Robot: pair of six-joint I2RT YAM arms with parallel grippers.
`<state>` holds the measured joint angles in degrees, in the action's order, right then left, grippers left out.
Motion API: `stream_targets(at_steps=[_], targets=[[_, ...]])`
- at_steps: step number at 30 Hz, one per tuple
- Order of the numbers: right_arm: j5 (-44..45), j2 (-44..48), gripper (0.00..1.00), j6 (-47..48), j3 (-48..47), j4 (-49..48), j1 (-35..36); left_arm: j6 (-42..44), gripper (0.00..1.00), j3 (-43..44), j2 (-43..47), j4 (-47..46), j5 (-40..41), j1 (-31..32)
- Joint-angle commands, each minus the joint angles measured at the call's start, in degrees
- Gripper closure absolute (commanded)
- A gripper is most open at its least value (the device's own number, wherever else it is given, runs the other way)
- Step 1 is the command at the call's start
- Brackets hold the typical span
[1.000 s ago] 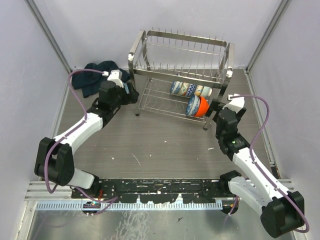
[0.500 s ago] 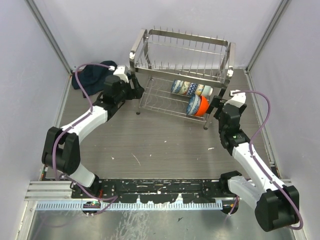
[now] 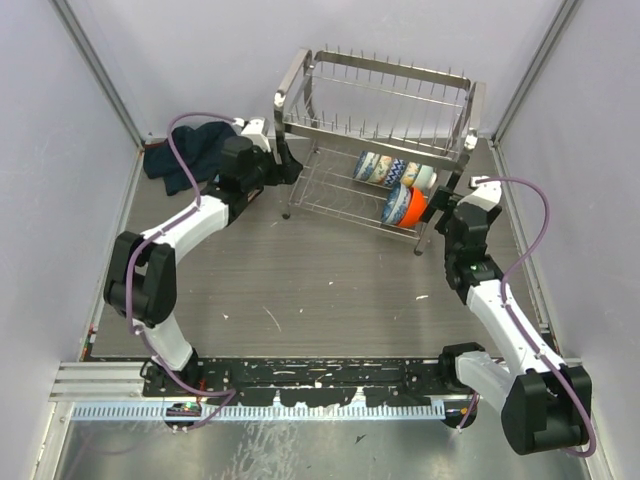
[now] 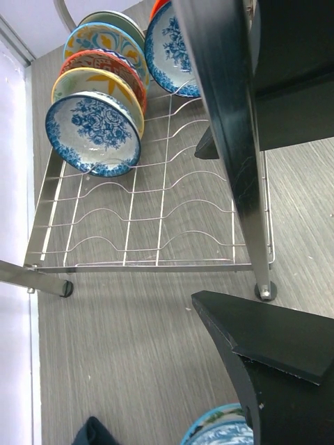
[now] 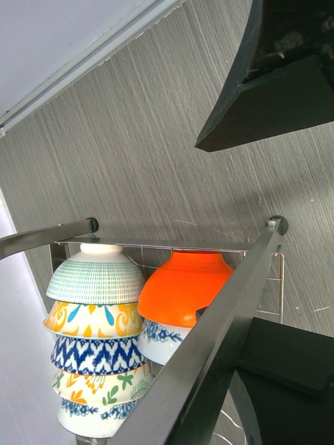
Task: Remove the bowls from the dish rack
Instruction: Move the dish rack to the center of the board, then pick up the bowl from the dish rack.
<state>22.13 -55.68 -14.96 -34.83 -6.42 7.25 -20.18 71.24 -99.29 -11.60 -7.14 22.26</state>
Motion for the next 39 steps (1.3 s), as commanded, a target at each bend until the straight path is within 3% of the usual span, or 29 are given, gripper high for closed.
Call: stream_targets(at_steps=[1, 9, 26, 33, 39], targets=[[4.51, 0.43, 0.00, -0.21, -2.52, -1.95, -2.30, -0.83, 0.16, 3.90, -2.60, -1.85, -0.25, 0.58], [3.86, 0.74, 0.00, 0.11, -2.77, -1.97, -2.85, -0.59, 0.16, 6.28, -4.69, -0.88, 0.76, 0.99], [-1.84, 5.34, 0.00, -0.18, -3.29, 0.85, -2.85, 1.35, 0.13, -3.19, 9.30, 7.85, 20.31, 0.26], [-3.24, 11.82, 0.00, -1.38, -3.00, 4.74, -2.84, -1.60, 0.13, -12.07, 20.31, 6.34, 17.85, 1.59], [-5.09, 19.88, 0.00, -3.06, -1.43, 8.60, -2.85, -2.95, 0.13, -17.52, 28.88, 6.61, 17.34, 8.35]])
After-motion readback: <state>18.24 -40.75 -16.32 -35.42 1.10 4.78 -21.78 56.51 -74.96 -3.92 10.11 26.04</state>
